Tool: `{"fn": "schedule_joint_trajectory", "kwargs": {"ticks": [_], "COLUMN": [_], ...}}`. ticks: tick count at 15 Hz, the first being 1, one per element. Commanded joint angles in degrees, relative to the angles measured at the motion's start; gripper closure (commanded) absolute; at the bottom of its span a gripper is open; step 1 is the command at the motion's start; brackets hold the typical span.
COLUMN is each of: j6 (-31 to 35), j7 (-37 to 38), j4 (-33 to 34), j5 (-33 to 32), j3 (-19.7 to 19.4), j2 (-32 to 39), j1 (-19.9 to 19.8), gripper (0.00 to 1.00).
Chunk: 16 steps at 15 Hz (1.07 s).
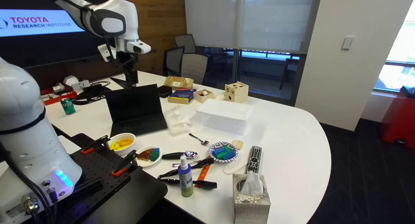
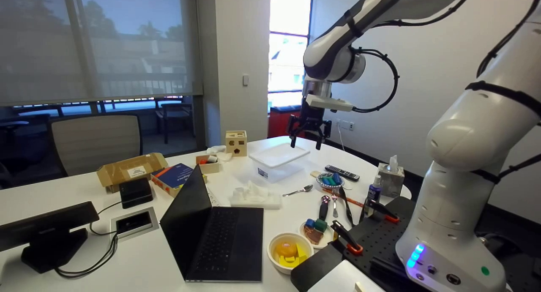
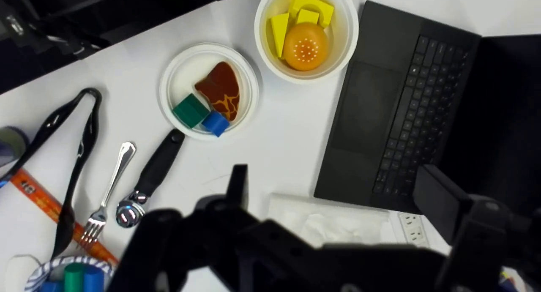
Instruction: Move the green block from the white plate to the bowl next to the remote
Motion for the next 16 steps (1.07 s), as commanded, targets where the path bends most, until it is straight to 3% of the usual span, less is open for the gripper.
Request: {"fn": "schedule_joint_trajectory", "kwargs": {"ticks": [1,4,8,16], "j6": [9.6,16.34,19.31,26.33], "j7": [1.71,-0.64,-4.36,-8.54], "j4": [2.14,4.22,6.51,10.33], "j5": [4.97,12.84,24.19,33.36], "j3": [-2.5,-4.21,-2.64,-1.66], "j2": [15.32,27.08,37.19,50.22], "j1": [-0.72,-0.68,-3.13,-6.97], "gripper": [0.0,0.0,0.0,0.0]}}
